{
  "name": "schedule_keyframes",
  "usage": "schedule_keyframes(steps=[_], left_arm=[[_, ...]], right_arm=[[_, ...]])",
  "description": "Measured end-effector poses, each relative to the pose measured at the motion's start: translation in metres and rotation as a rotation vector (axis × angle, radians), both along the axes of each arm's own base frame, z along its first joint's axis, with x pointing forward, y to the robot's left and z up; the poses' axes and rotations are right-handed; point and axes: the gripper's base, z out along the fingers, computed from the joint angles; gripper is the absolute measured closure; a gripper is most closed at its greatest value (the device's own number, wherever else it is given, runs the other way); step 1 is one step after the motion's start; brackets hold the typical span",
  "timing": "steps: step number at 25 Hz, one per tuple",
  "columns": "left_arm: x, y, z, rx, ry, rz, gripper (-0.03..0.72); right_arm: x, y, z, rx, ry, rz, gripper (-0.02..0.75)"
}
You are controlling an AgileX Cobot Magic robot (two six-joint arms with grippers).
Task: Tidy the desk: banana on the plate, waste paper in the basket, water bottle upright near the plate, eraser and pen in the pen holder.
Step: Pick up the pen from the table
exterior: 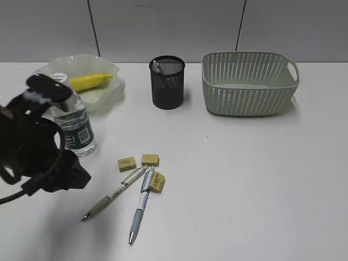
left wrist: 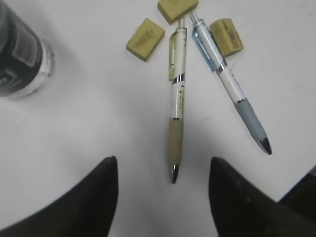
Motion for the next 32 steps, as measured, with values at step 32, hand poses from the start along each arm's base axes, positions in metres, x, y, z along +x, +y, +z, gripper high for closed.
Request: schedule_keyframes(steps=[32], left_arm=[[0.075, -0.073, -0.086, 0.247, 0.139, -0.254, 0.475]], right_arm=[[0.0, 0.0, 0.0, -0.002, -0.003, -0.003, 0.428]])
